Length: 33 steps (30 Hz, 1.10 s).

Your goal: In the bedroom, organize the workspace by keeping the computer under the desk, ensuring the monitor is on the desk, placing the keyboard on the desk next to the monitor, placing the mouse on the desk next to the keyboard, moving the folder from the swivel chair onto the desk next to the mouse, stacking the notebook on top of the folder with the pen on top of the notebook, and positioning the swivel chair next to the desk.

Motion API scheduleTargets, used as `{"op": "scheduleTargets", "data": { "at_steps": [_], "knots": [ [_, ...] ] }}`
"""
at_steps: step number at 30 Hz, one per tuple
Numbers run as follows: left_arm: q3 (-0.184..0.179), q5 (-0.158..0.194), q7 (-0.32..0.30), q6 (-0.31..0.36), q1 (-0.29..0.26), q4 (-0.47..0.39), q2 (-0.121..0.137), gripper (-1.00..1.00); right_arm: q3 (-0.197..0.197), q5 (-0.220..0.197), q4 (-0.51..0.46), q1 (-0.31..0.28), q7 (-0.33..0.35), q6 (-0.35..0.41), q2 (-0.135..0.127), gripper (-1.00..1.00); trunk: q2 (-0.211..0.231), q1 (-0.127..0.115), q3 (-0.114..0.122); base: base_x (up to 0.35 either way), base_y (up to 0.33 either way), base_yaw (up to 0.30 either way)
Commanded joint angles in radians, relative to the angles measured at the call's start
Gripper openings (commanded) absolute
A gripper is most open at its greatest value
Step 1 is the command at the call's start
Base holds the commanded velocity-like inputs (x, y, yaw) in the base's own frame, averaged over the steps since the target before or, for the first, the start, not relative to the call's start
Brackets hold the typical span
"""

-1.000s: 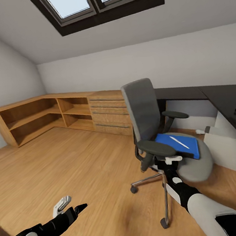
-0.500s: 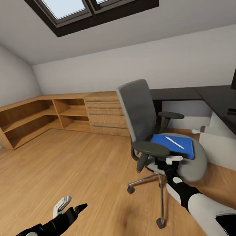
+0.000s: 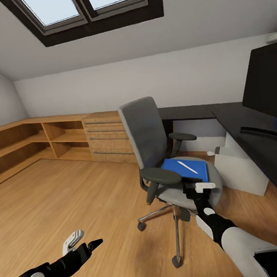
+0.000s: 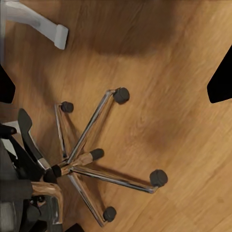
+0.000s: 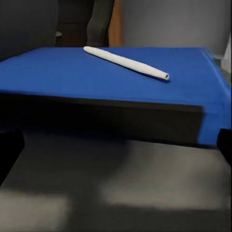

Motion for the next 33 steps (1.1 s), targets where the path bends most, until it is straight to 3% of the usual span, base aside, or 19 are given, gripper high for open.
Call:
{"op": "scheduleTargets", "data": {
  "at_steps": [1, 15, 22, 33],
  "knots": [
    [0.001, -0.003, -0.004, 0.005, 0.000, -0.001, 0.000, 1.00, -0.003, 0.000, 0.001, -0.001, 0.000, -0.004, -0.001, 1.00, 0.000, 0.000, 0.000, 0.000, 0.000, -0.236],
    [0.002, -0.004, -0.005, 0.006, 0.000, -0.001, 0.003, 1.00, -0.016, -0.004, 0.000, -0.001, 0.000, -0.004, -0.036, 1.00, 0.000, 0.000, 0.010, 0.000, 0.000, -0.253],
    [0.003, -0.004, -0.005, 0.006, 0.000, -0.001, 0.002, 1.00, -0.055, -0.005, 0.001, -0.001, 0.000, -0.004, -0.037, 1.00, 0.000, 0.000, 0.013, 0.000, 0.000, -0.203],
    [0.003, -0.004, -0.005, 0.006, 0.000, -0.001, 0.002, 1.00, -0.064, -0.007, 0.005, -0.001, 0.001, -0.001, -0.032, 1.00, 0.000, 0.000, 0.014, 0.000, 0.000, -0.023]
  ]
}}
